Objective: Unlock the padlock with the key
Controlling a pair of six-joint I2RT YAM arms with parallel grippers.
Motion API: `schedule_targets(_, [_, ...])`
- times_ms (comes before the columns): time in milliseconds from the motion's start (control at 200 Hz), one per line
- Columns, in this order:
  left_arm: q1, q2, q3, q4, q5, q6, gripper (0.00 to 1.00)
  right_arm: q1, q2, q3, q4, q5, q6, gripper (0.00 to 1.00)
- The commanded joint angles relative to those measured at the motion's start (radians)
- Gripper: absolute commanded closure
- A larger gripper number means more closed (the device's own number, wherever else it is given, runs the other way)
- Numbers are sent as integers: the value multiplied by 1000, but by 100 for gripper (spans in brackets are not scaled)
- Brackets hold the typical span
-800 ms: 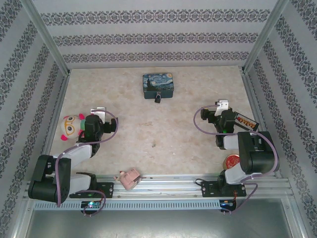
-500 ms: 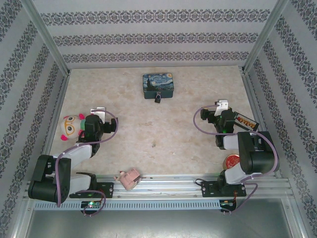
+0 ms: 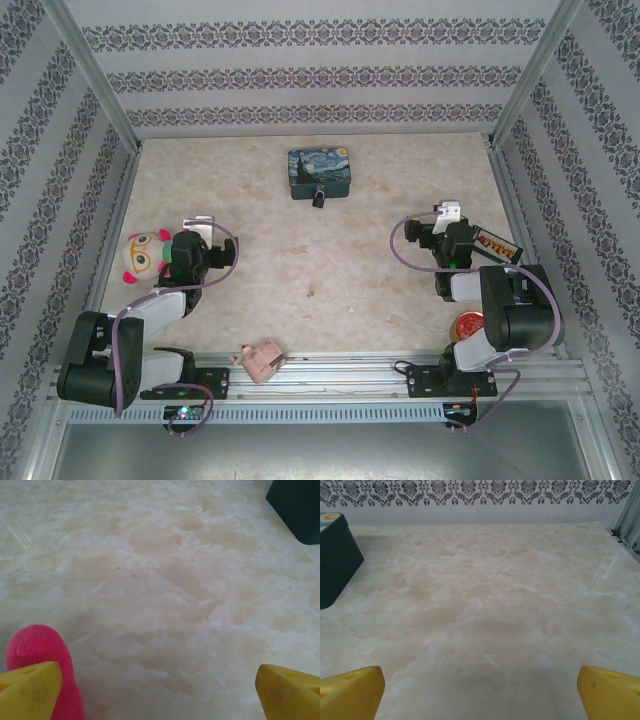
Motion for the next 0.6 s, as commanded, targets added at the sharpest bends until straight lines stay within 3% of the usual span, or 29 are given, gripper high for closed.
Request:
schedule_targets(0, [8, 4, 27, 21, -13, 10, 1, 9, -1, 16, 0, 13, 9, 2])
schedule_targets(595, [8, 15, 35, 14, -18, 8, 1, 9, 1, 16, 0, 12, 9, 2])
